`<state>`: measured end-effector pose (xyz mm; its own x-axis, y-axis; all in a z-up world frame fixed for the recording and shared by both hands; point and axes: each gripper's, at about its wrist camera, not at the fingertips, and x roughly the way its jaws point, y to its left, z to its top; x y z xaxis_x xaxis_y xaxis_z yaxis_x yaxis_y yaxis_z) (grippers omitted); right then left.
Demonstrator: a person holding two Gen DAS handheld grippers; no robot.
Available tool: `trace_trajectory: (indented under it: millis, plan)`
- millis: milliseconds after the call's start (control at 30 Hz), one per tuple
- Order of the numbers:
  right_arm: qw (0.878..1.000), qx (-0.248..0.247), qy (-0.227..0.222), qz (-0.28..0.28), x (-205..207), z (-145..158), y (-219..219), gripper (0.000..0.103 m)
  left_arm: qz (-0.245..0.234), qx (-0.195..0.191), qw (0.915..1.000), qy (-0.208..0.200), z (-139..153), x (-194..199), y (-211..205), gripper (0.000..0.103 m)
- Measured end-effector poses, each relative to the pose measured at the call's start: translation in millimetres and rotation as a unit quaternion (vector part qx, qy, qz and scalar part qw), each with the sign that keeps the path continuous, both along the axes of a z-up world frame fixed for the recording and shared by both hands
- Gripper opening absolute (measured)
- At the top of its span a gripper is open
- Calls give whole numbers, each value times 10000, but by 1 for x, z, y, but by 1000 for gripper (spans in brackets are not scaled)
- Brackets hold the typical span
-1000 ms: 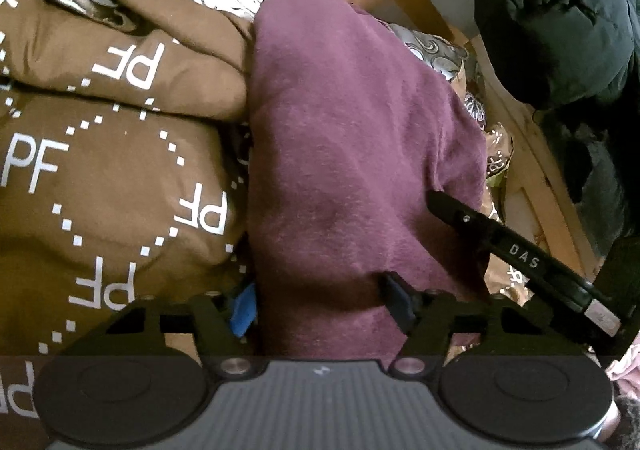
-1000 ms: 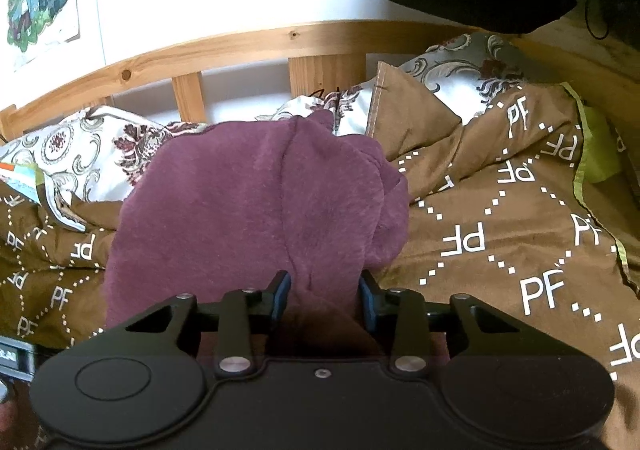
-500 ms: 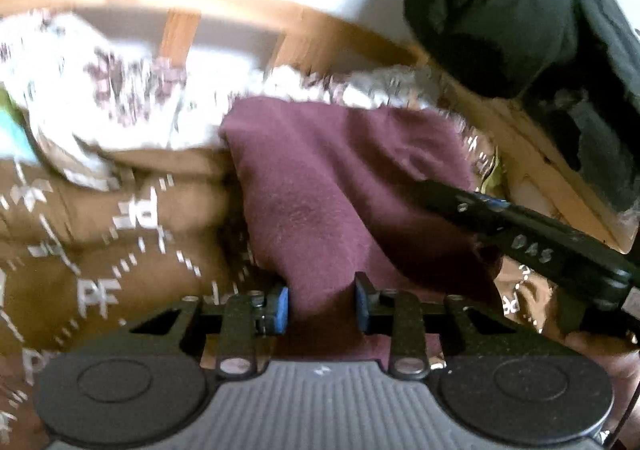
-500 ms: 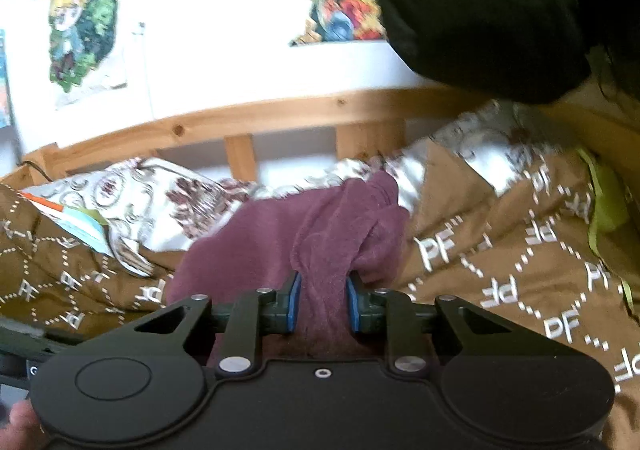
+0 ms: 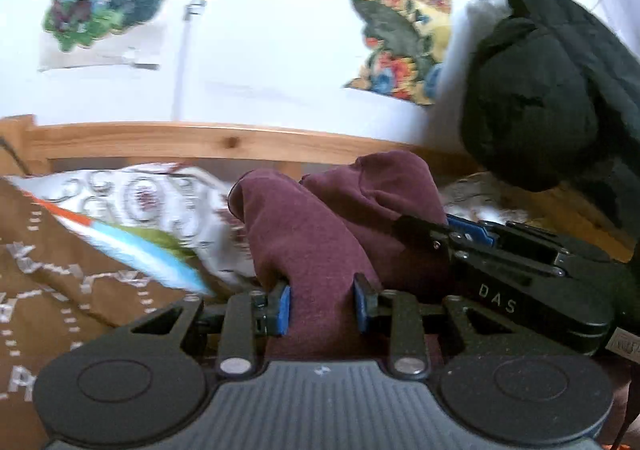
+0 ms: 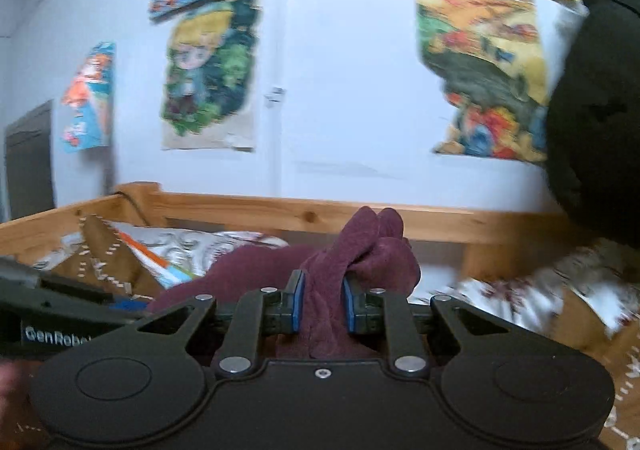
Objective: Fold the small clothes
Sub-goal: 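Lift the shirt end with both tools and fold it over the shirt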
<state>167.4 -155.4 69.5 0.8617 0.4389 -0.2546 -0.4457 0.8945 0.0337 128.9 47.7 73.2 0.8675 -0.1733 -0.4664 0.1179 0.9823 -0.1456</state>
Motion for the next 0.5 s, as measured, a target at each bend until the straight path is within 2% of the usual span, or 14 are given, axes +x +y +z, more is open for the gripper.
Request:
trace_trajectory:
  millis: [67, 133, 200, 267, 367, 500]
  plan:
    - [9999, 29, 100, 111, 3, -7, 8, 21, 159, 11, 9996, 247, -10, 3, 7, 33]
    - [9995, -19, 299, 119, 9, -21, 12, 21, 296, -207, 9970, 681, -29, 10, 15, 34]
    - [9979, -129, 634, 90, 13, -38, 12, 21, 479, -508, 9892, 1292, -51, 14, 23, 34]
    - [9949, -134, 999, -23, 14, -52, 8, 21, 557, -736, 9825, 1617, -65, 13, 27, 34]
    - [9918, -153, 1256, -169, 9, -67, -2, 23, 576, -578, 9821, 1700, -67, 10, 22, 37]
    - [9880, -186, 1497, -328, 6, -77, -15, 32, 628, -433, 9821, 1723, -62, 5, 14, 40]
